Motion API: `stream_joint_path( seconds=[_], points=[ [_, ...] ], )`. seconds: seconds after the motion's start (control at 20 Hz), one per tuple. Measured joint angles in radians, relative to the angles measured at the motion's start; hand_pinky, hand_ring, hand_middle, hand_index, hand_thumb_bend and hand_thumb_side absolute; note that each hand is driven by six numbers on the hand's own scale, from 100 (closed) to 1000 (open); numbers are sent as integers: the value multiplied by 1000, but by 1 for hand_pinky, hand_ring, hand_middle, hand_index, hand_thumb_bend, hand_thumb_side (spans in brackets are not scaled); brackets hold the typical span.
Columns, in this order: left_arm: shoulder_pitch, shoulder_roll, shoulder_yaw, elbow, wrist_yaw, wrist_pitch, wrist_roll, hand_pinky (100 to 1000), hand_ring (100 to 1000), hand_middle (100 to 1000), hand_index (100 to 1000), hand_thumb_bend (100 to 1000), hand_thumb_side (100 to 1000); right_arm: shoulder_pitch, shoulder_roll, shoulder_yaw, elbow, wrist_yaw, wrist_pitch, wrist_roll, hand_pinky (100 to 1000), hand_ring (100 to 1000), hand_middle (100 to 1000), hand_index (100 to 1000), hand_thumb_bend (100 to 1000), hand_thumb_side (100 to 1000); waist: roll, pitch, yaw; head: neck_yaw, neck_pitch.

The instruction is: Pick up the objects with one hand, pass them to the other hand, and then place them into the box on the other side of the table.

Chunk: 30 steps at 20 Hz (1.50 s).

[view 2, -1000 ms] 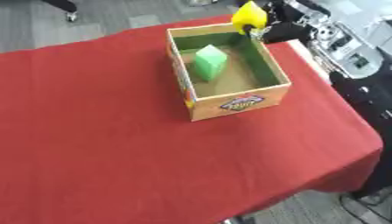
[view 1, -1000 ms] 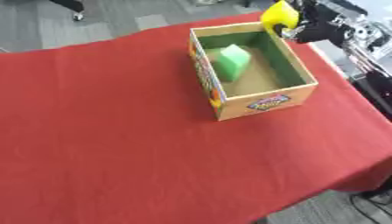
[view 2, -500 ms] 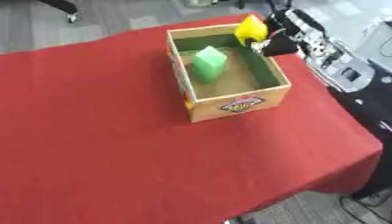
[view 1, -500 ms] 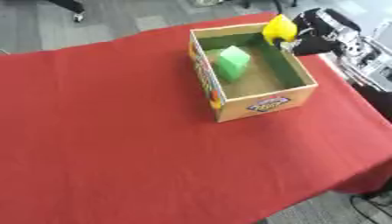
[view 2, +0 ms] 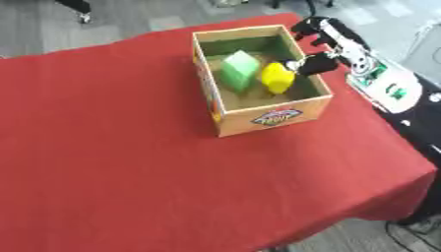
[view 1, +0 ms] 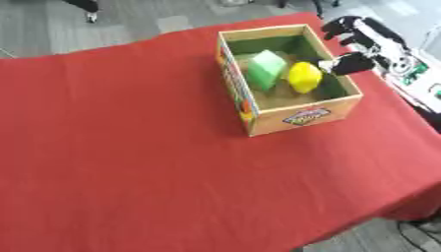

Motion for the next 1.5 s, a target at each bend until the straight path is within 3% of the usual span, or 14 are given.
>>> stream_joint_path(
  seconds=[0.05,0.1,0.15,0.25,0.3,0.35,0.45,0.55,0.6,0.75,0.85,0.95,1.15,1.5],
  points=[
    [2,0,1,0,0,1,1,770,704,655,881,829,509,-1,4,-6,-7,-8,-1,1,863,961,754,861,385,100,0,0,-2,14,0],
    [5,0,5,0,0,4,4,769,702,652,878,824,509,-2,9,-17,-19,-29,-2,-4,868,967,764,868,224,100,0,0,-6,34,1],
    [7,0,8,1,1,7,7,769,701,651,878,823,508,-3,13,-33,-41,-62,-6,-22,870,967,766,870,132,119,0,0,-11,63,2],
    [7,2,16,8,7,15,13,769,702,651,876,821,502,-2,21,-72,-111,-152,-25,-95,875,970,771,878,100,401,0,0,-19,120,9],
    [7,6,20,13,10,19,15,769,706,650,874,820,504,3,24,-92,-159,-203,-42,-141,879,976,783,887,100,498,0,0,-21,147,9],
    [5,13,25,20,13,23,15,769,707,650,873,819,504,11,30,-111,-212,-251,-61,-187,880,978,785,889,100,512,0,0,-25,170,10],
    [-8,29,31,35,19,33,6,772,710,652,874,811,497,32,42,-138,-310,-327,-97,-259,884,981,795,896,100,458,0,0,-30,209,10],
    [-24,49,37,52,28,46,-12,773,711,648,872,808,498,42,56,-160,-367,-374,-145,-296,887,975,791,893,100,323,2,0,-36,244,15],
    [-33,61,39,61,35,54,-25,774,709,643,869,805,501,47,61,-169,-382,-390,-175,-303,882,966,783,890,100,198,3,0,-38,261,16],
    [-59,97,47,99,80,76,-84,777,708,637,861,799,524,68,84,-189,-401,-413,-277,-291,869,945,765,873,100,104,12,0,-44,319,17],
    [-87,128,51,146,137,90,-148,788,724,662,865,836,534,82,107,-194,-403,-418,-343,-267,875,932,744,848,100,115,17,2,-51,364,16],
    [-117,163,50,204,197,87,-243,804,745,682,870,905,482,85,143,-194,-406,-422,-379,-240,877,933,744,850,100,157,21,3,-60,403,16],
    [-201,229,41,349,263,31,-460,820,765,703,887,987,426,58,230,-197,-406,-456,-377,-202,874,946,765,867,100,190,28,7,-76,451,11],
    [-353,287,-15,620,141,-52,-721,833,799,742,889,1000,315,68,324,-185,-406,-387,-373,-135,891,986,823,909,100,266,37,8,-110,506,-2]
  ],
)
